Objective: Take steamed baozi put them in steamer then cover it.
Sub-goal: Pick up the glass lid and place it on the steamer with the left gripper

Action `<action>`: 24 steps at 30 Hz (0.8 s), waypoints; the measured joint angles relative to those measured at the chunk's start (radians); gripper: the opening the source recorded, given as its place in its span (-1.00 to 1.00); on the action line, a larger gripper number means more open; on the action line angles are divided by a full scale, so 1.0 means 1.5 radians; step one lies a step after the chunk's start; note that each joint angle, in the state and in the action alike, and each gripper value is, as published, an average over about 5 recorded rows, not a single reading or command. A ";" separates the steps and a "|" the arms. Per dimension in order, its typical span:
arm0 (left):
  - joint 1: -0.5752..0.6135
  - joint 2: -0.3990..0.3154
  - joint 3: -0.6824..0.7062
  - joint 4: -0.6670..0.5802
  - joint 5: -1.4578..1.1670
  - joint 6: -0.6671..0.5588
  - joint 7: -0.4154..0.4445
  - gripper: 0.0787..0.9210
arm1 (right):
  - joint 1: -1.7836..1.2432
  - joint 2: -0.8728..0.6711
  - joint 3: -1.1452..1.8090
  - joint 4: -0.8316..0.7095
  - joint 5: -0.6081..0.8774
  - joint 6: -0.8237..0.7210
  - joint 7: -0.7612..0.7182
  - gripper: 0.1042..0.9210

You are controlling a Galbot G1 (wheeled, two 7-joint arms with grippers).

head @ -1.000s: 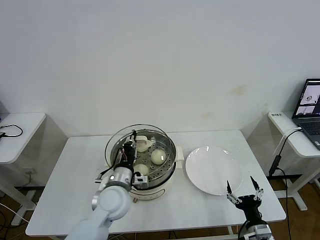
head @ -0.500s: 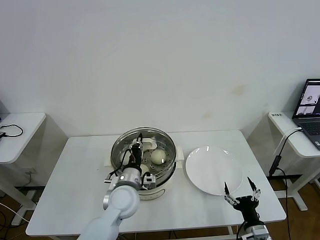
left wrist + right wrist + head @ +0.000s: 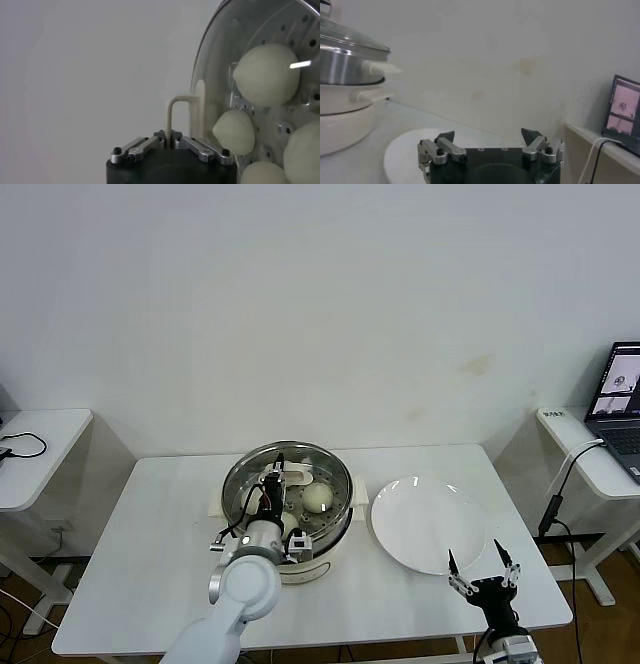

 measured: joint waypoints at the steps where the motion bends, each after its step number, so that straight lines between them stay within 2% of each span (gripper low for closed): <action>1: 0.000 -0.001 -0.001 0.001 0.000 -0.001 0.000 -0.84 | 0.000 0.000 0.000 0.000 0.000 0.000 0.000 0.76; 24: 0.004 -0.010 -0.005 0.000 -0.002 -0.003 0.003 -0.84 | -0.008 0.003 -0.008 0.002 -0.007 0.006 -0.002 0.76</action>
